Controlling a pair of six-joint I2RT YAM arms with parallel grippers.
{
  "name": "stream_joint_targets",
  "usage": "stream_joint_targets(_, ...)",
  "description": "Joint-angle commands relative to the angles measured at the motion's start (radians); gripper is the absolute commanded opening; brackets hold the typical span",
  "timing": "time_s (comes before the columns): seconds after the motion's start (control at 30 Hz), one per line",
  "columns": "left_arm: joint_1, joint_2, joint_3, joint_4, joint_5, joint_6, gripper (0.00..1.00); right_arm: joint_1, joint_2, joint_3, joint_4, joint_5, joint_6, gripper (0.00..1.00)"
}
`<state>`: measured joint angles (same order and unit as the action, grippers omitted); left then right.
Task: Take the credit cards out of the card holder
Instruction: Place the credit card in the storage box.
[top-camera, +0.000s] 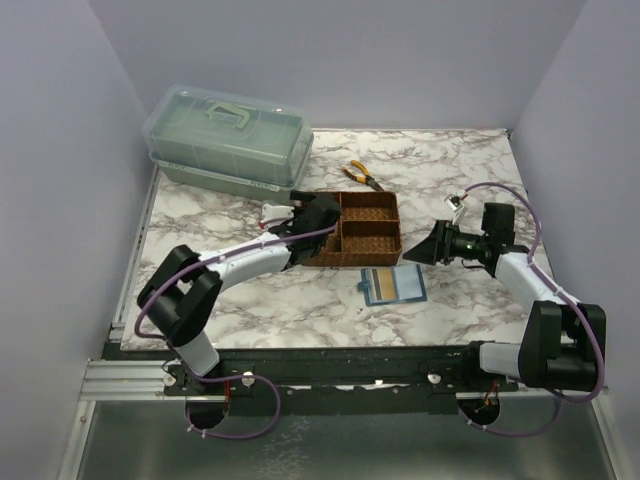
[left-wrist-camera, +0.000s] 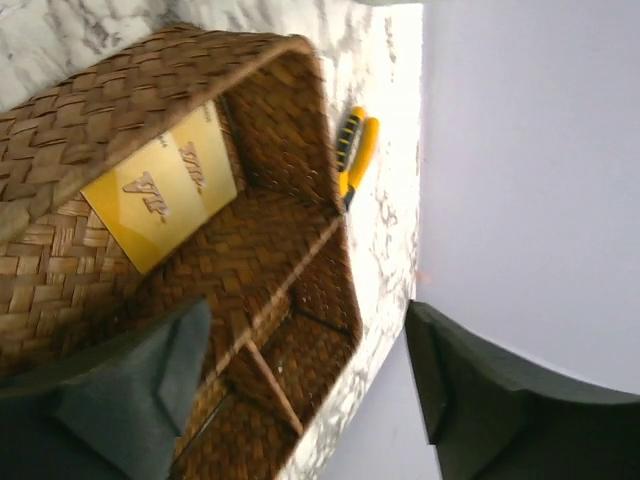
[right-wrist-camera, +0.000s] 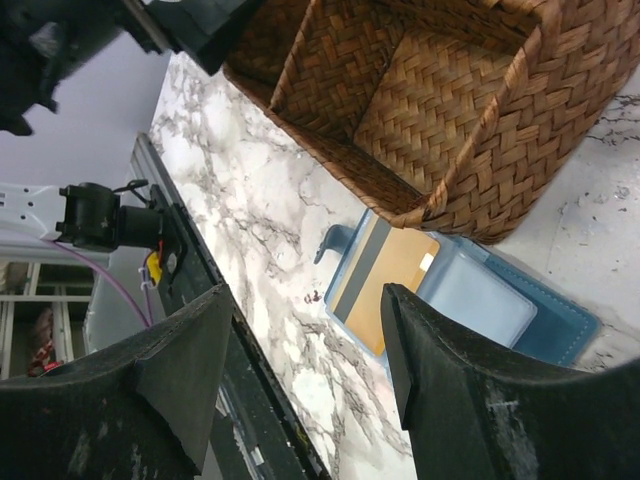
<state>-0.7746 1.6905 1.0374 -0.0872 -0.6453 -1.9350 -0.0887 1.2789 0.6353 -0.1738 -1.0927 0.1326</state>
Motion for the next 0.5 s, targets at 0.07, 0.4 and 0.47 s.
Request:
stream_joint_targets(0.07, -0.002, -0.218, -0.079, -0.075, 0.034, 0.267, 0.99, -0.014, -0.049, 0.057, -0.073, -0.125, -0.135, 0.69)
stream_joint_targets(0.4, 0.028, -0.555, -0.602, 0.697, 0.664, 0.678, 0.98, -0.012, -0.241, 0.037, -0.299, -0.276, -0.69, 0.79)
stream_joint_targets(0.47, 0.021, -0.596, -0.621, 0.652, 0.745, 0.69, 0.98, -0.008, -0.284, 0.02, -0.34, -0.278, -0.822, 0.84)
